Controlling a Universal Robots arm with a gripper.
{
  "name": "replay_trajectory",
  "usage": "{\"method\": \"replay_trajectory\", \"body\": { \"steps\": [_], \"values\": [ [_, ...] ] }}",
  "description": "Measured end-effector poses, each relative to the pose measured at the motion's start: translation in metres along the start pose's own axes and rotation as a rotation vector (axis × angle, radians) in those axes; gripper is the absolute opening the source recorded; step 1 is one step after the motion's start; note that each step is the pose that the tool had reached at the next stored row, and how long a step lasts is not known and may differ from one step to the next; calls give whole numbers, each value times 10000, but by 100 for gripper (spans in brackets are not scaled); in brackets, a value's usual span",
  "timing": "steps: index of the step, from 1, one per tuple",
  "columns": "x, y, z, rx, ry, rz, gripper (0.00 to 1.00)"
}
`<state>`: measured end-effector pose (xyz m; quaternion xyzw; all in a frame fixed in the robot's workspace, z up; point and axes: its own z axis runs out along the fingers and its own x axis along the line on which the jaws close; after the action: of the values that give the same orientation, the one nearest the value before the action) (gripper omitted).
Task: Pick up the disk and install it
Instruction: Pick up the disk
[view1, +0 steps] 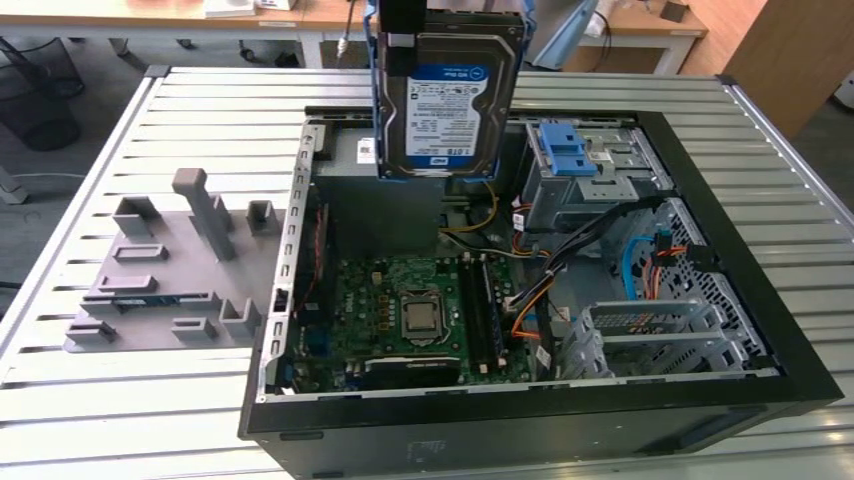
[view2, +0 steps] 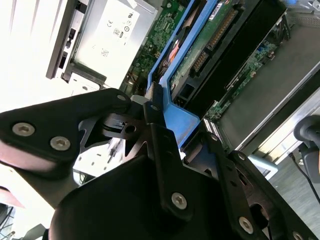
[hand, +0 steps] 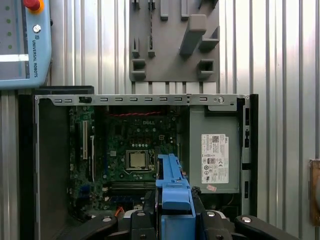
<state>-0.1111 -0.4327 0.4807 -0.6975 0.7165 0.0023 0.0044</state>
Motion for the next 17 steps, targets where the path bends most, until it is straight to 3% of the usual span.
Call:
{"method": "replay_trajectory", "body": {
  "steps": [17],
  "values": [
    [-6,-242,1,0,-1,0,36]
  ]
}}
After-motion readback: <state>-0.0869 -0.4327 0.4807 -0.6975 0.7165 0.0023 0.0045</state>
